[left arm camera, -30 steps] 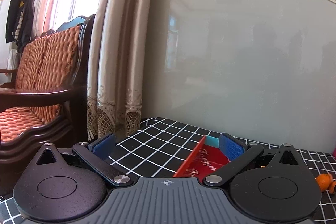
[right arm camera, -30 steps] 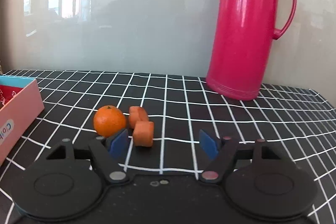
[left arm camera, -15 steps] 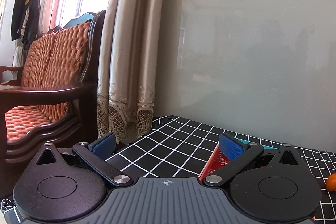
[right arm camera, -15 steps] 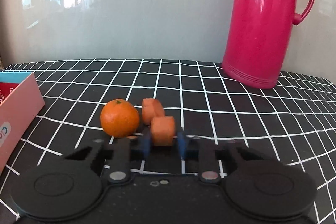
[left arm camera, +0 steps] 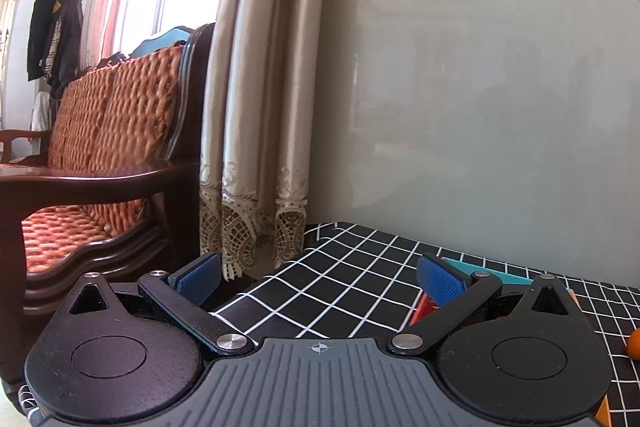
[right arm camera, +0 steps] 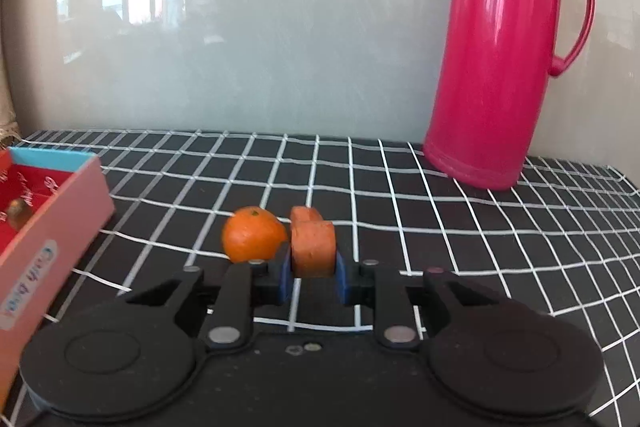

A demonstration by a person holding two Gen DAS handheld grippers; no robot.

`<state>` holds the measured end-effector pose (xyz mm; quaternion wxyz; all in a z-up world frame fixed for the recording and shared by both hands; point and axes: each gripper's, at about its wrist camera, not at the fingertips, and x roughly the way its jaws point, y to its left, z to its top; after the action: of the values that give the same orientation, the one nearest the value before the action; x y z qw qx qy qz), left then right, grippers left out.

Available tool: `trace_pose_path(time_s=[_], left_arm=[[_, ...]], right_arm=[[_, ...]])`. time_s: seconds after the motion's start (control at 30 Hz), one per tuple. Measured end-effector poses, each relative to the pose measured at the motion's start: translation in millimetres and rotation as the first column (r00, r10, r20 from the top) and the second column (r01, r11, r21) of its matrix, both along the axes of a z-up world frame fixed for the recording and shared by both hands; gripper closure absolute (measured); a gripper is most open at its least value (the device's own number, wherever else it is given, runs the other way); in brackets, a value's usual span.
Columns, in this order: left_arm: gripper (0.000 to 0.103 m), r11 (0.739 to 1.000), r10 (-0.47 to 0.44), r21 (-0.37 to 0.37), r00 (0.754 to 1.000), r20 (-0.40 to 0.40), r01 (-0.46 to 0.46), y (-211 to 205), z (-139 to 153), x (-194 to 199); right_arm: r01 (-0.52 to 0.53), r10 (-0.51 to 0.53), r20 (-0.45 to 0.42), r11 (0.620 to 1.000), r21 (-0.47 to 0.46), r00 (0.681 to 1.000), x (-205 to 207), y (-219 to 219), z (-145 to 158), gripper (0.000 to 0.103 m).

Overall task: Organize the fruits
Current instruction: 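Carry the orange piece over the red box and open the right tool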

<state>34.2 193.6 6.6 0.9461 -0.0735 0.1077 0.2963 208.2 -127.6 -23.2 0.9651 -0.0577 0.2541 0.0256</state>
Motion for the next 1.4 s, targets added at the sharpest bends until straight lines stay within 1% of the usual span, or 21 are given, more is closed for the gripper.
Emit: trace_pose_path(time_s=[0.17,0.37,0.5,0.63,0.8,0.97,1.13,1.4], left_arm=[[0.000,1.000,0.010,0.007,1.000,0.002,-0.010,6,3,-7],[0.000,1.000,0.025,0.017,1.000,-0.013,-0.025,16,1,-15],[0.000,0.999,0.042,0.018,0.999,-0.021,-0.041,27,0,-20],[0.000,0.998,0.061,0.002,0.998,-0.023,-0.061,37,-2,-24],[0.000,0.998,0.068,-0.004,0.997,-0.023,-0.068,45,-3,-27],[0.000,0.997,0.074,0.003,0.997,-0.030,-0.074,50,-4,-30],[0.000,0.995,0.095,0.005,0.995,-0.026,-0.095,59,-4,-35],[0.000,0.993,0.117,0.009,0.992,-0.043,-0.116,73,-7,-41]], right_arm=[[-0.048,0.047,0.025,0.999,0.014,0.999,-7,13,7,0.082],[-0.118,0.116,0.057,0.993,0.024,0.992,-17,43,10,0.082],[-0.176,0.173,0.086,0.984,0.028,0.981,-27,66,13,0.082],[-0.242,0.238,0.124,0.970,0.019,0.963,-40,91,17,0.082],[-0.317,0.315,0.108,0.948,0.000,0.943,-45,125,11,0.082],[-0.369,0.369,0.109,0.929,-0.021,0.923,-52,150,4,0.082],[-0.387,0.387,0.093,0.922,-0.018,0.917,-54,159,1,0.082],[-0.391,0.390,0.079,0.920,-0.008,0.917,-53,167,-4,0.082]])
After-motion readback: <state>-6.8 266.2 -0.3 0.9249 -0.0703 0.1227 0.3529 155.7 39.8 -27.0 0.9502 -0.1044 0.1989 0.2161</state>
